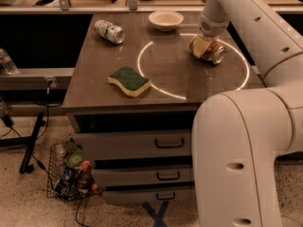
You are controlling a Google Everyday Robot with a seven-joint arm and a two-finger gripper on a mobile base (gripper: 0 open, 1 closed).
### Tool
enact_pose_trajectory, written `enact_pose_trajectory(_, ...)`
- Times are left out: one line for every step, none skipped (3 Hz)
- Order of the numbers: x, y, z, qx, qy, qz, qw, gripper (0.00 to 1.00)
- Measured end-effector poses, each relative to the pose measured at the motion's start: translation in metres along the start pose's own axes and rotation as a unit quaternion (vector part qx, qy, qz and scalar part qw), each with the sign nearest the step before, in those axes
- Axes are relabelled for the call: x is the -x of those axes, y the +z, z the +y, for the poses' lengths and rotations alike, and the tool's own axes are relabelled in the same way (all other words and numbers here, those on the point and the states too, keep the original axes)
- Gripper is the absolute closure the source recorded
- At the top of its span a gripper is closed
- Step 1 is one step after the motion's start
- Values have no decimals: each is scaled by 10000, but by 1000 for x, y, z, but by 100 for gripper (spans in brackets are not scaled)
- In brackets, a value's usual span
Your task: Place orange can upright
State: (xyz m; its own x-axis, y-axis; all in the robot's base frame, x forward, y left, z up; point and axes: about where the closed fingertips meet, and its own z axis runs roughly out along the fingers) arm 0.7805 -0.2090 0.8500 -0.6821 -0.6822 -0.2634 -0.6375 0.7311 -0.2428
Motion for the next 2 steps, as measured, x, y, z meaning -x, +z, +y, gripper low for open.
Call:
enact_pose_trajectory(1, -3, 2, 27, 19, -8, 10000, 72)
enact_pose_trajectory(11, -26, 8, 125, -5, -350, 9993, 95)
